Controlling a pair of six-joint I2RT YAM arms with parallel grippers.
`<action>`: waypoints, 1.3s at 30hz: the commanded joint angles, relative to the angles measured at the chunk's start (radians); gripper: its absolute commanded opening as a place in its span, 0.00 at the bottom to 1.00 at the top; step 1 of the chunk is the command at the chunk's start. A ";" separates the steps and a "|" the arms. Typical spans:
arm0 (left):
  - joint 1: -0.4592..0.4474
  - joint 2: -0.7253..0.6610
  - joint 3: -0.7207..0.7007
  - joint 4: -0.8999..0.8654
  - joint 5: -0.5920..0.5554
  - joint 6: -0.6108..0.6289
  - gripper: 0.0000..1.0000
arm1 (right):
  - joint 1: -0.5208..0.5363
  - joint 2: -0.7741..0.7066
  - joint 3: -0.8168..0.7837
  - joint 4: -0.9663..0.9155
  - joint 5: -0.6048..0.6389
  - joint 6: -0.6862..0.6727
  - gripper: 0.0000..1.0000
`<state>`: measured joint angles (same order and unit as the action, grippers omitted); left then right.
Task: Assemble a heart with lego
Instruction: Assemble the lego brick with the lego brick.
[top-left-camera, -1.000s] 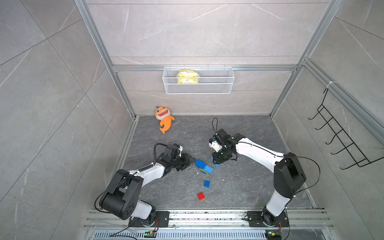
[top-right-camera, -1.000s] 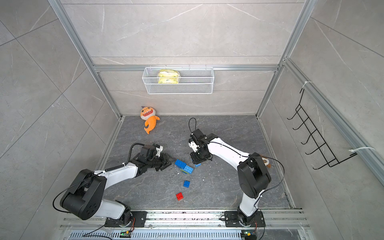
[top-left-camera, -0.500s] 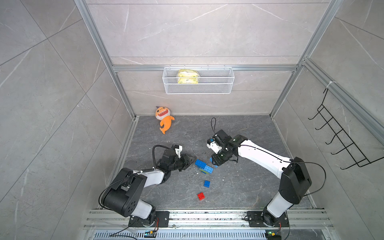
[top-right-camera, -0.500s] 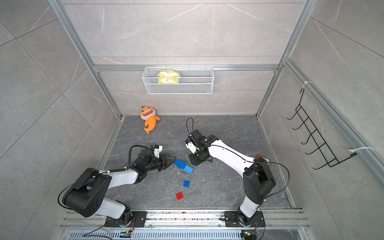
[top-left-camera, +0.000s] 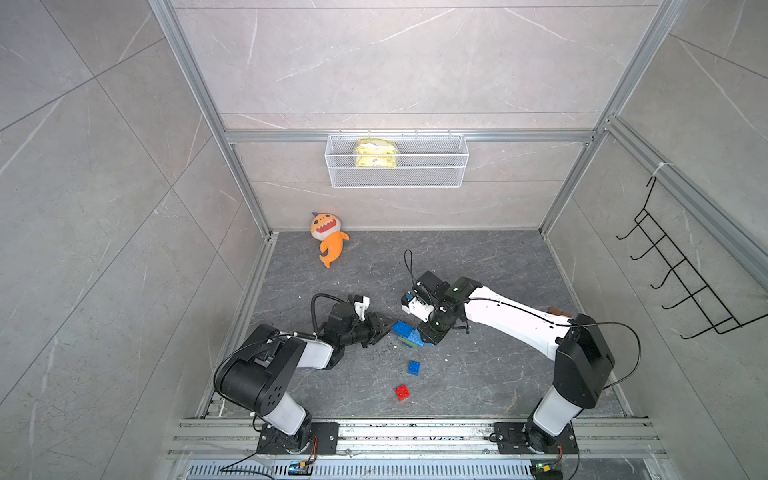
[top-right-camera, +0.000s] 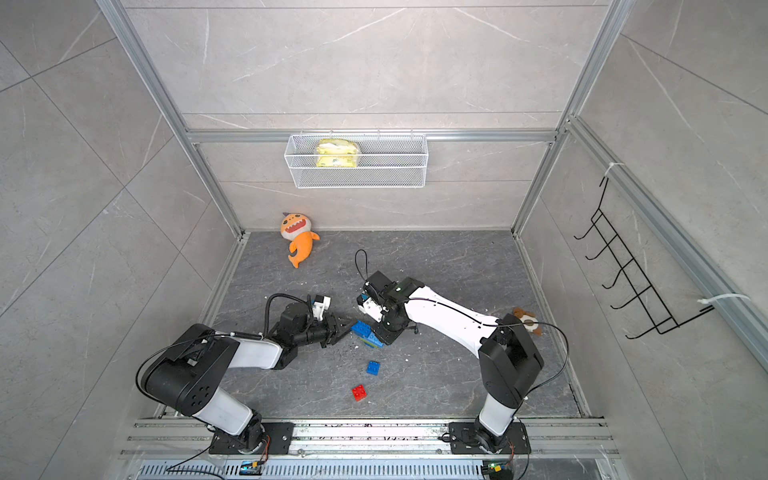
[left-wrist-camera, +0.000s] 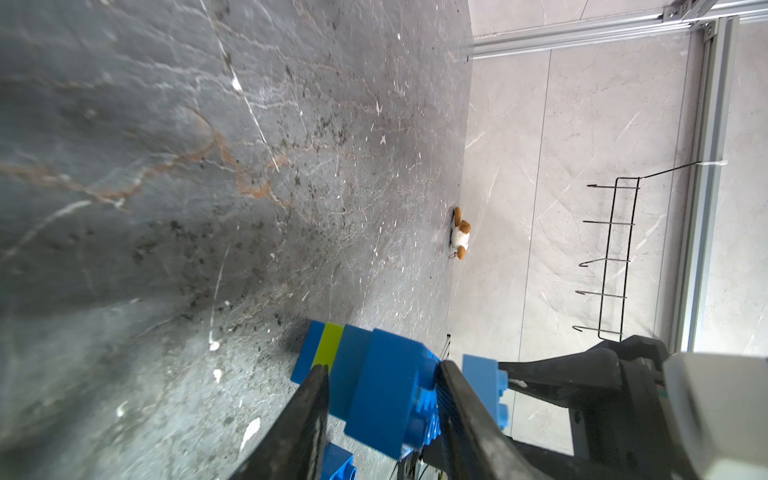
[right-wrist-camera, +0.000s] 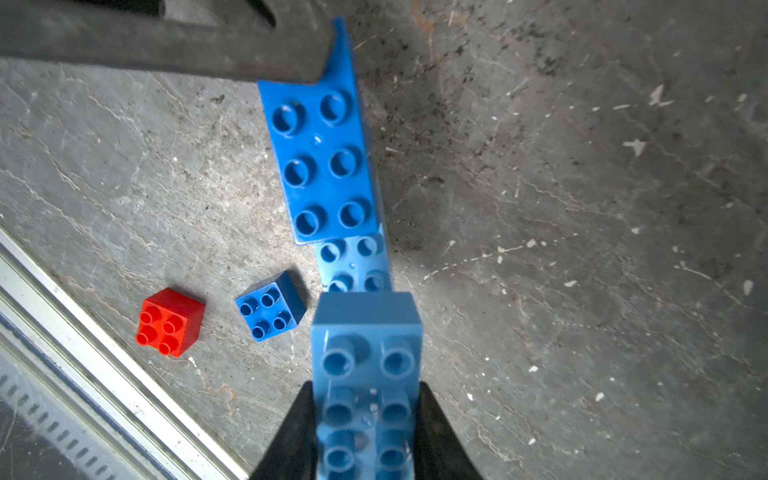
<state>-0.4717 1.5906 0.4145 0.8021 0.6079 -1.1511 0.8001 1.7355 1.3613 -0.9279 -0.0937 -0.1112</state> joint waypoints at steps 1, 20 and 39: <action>-0.007 0.003 0.018 0.059 0.025 -0.008 0.45 | 0.024 0.045 0.025 -0.045 -0.002 -0.060 0.20; -0.028 0.039 0.012 0.107 0.006 -0.021 0.41 | 0.026 0.113 0.102 -0.043 0.086 -0.065 0.20; -0.033 0.030 -0.007 0.112 -0.005 -0.022 0.40 | 0.056 0.197 0.128 -0.107 0.080 -0.025 0.20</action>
<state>-0.4999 1.6241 0.4137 0.8768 0.6041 -1.1709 0.8440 1.8751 1.4784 -0.9848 -0.0322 -0.1532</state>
